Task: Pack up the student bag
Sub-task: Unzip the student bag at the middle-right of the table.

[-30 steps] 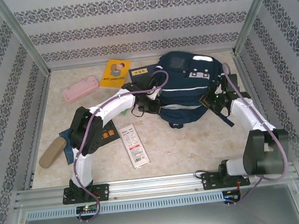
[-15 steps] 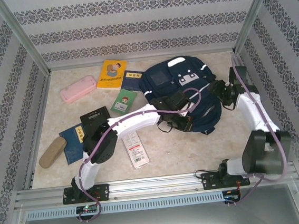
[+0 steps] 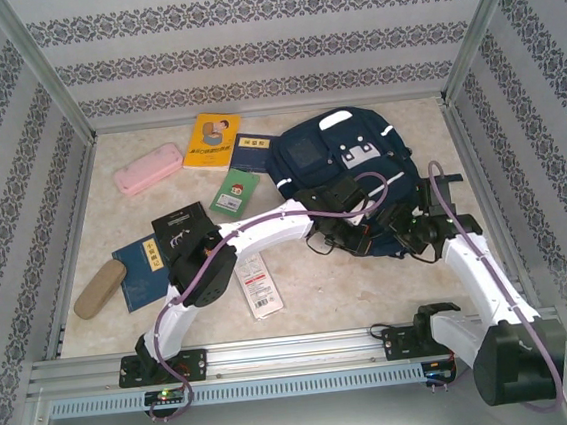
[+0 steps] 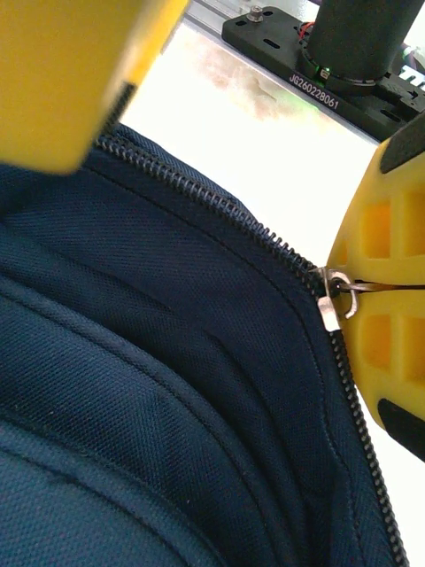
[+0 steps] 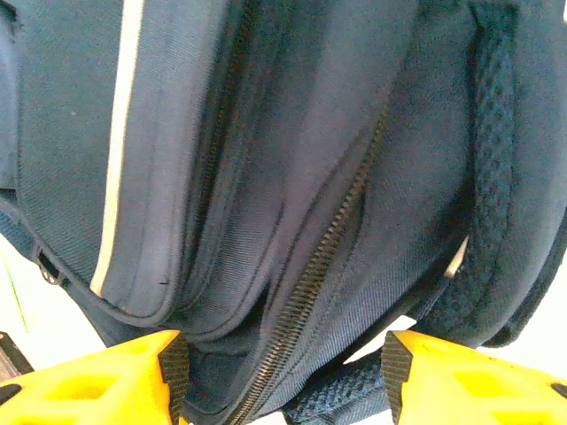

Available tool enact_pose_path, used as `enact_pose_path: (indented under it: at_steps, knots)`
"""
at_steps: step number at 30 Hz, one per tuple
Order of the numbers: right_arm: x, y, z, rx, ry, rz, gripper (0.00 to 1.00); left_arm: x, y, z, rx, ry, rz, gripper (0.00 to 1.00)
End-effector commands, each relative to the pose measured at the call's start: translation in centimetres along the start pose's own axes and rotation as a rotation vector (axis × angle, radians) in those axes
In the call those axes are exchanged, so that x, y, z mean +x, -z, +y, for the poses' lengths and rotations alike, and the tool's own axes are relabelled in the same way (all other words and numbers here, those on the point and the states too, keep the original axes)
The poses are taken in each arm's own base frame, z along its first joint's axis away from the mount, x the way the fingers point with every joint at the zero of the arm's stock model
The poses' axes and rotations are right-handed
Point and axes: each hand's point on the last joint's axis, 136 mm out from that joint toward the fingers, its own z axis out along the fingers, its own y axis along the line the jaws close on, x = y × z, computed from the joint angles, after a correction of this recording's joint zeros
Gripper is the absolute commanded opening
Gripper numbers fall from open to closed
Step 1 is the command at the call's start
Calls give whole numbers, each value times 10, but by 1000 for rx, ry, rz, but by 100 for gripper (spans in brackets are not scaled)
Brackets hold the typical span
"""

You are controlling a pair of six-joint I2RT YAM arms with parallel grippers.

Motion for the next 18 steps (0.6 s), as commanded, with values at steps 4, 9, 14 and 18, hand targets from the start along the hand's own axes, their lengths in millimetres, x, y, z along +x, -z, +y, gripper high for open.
enact_pose_path:
  at_steps: [4,9,14,18]
  knots:
    - [3,-21,4,-9,-53,24,49,-5,7,-28,57,-36,-39,0]
    - [-7,-21,5,27,-10,-7,12,-2,10,-19,5,-28,-39,0]
    - [-24,-5,1,84,51,-81,0,4,18,27,-153,32,-24,0]
    - [-32,1,-4,84,42,-98,0,9,35,89,-280,136,5,0]
